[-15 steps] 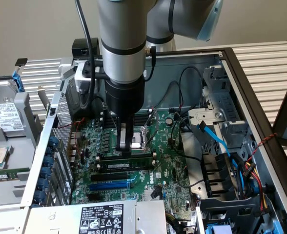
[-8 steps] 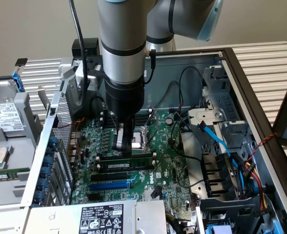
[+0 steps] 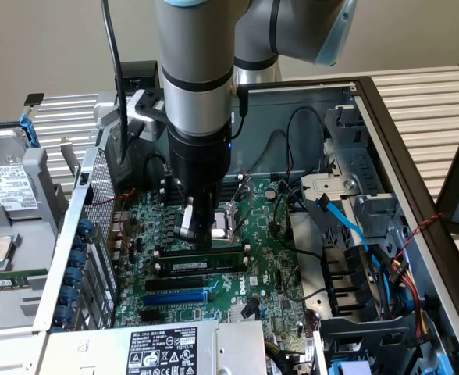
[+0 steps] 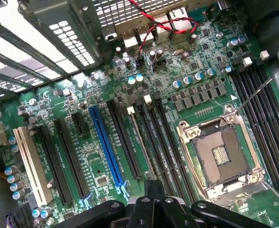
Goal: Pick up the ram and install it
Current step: 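Press down the ram until it locks into place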
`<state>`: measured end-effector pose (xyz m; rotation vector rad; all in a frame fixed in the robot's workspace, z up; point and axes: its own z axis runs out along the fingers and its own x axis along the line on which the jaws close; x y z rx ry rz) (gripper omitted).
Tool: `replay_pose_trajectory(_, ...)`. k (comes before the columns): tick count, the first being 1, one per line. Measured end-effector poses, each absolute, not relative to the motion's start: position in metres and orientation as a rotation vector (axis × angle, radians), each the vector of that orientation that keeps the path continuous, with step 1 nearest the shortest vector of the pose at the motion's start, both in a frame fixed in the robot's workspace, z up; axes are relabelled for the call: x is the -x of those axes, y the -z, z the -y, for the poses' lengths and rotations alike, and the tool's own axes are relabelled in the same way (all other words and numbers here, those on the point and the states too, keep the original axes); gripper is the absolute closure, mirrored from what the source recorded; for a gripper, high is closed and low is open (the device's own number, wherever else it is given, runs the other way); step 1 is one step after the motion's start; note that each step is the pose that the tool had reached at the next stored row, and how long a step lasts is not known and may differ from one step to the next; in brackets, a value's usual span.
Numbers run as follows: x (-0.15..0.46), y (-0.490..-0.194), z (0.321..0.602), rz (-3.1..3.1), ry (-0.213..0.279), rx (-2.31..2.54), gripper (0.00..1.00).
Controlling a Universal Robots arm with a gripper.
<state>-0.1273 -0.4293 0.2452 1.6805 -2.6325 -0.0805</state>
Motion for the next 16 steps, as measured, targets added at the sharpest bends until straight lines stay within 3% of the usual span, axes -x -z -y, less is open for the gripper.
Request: replay_pose_trajectory(16, 0.1274, -0.2431, 0.4293, 2.854, 0.084, -1.287, 0.90)
